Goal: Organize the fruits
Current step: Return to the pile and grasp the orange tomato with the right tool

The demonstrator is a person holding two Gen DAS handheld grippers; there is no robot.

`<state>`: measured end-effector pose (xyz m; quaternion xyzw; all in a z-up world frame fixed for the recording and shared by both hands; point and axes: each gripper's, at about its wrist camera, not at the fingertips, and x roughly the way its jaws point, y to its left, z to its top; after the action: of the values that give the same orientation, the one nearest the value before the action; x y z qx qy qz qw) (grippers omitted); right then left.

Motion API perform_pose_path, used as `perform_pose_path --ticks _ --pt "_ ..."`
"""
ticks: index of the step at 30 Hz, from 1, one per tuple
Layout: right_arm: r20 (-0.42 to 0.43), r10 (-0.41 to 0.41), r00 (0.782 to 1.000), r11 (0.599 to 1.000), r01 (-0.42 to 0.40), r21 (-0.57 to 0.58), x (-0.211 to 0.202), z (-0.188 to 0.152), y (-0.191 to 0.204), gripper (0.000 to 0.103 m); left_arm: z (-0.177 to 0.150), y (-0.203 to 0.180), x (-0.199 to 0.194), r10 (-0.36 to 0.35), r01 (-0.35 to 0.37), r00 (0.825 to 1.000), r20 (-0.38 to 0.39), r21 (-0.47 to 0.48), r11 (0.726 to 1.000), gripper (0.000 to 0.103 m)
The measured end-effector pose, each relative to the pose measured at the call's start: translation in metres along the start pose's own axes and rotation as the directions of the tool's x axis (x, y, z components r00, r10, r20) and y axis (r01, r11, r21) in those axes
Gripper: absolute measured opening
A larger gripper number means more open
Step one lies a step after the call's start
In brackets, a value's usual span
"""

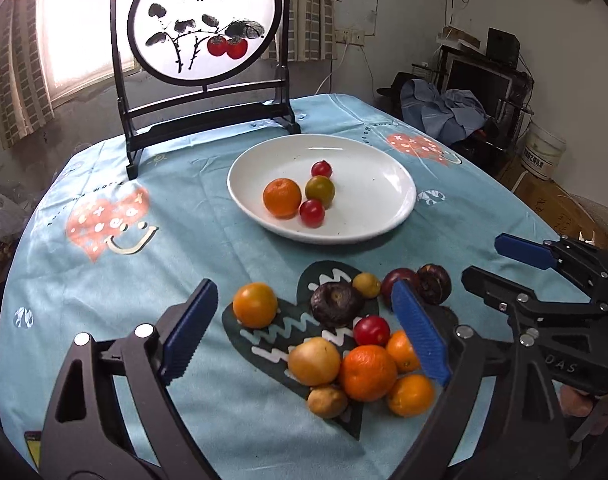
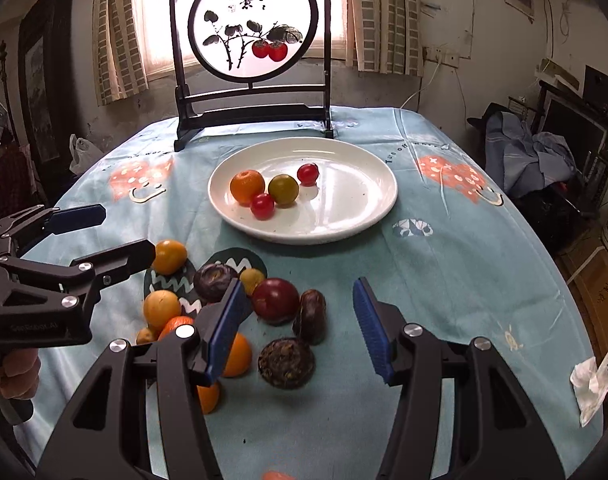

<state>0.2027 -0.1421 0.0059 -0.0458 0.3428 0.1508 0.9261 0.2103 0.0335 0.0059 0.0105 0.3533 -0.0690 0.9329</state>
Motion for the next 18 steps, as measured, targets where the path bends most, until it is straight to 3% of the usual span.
perform_pose_path --ticks 7,18 --pt "-0.046 0.014 0.999 1.0 -0.013 0.026 -0.004 -0.031 0.004 0.056 -0.023 0.007 0.014 0.035 -0.036 0.998 -0.042 -0.02 0.999 0.091" --pt "-0.088 0.076 0.993 0.996 -0.072 0.046 -0.005 -0.049 0.013 0.056 -0.028 0.003 0.018 0.076 -0.075 0.995 -0.066 0.011 0.997 0.091"
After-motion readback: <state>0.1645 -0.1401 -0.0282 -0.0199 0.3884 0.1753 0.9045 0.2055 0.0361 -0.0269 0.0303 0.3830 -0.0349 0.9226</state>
